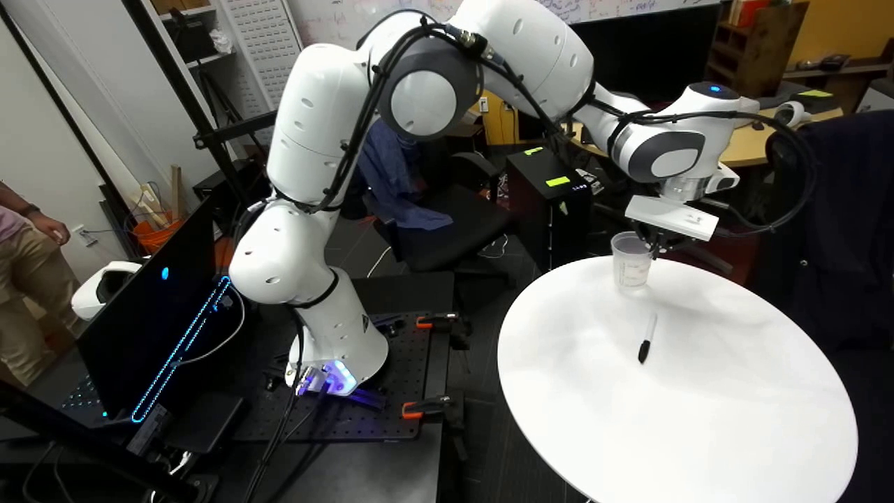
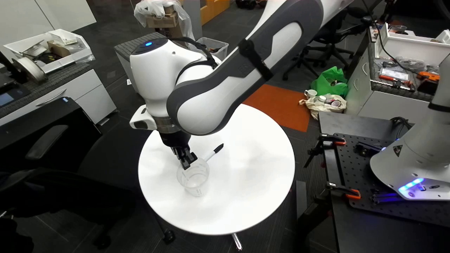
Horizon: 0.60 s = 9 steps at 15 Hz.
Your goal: Move the cup to the left
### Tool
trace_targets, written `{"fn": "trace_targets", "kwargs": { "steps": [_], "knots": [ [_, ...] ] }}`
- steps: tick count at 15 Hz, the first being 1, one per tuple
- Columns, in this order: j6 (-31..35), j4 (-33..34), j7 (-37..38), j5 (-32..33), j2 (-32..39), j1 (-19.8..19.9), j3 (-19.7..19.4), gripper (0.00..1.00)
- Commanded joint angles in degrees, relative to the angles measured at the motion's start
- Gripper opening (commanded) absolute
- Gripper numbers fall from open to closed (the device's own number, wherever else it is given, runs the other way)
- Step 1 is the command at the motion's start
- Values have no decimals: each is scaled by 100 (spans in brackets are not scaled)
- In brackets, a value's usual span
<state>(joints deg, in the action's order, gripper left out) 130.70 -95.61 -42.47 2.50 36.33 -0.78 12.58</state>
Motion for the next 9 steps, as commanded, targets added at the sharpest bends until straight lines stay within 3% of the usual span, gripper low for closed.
{"fn": "trace_targets", "kwargs": {
  "steps": [1, 4, 5, 6, 9],
  "knots": [
    [-459, 527, -410, -135, 343, 75, 84, 1],
    [-747, 833, -509, -107, 554, 37, 53, 2],
    [-817, 927, -510, -85, 613, 9, 28, 29],
    [-878, 1009, -484, -64, 666, -13, 8, 31],
    [-1089, 1260, -435, -59, 797, -41, -9, 53]
  ]
}}
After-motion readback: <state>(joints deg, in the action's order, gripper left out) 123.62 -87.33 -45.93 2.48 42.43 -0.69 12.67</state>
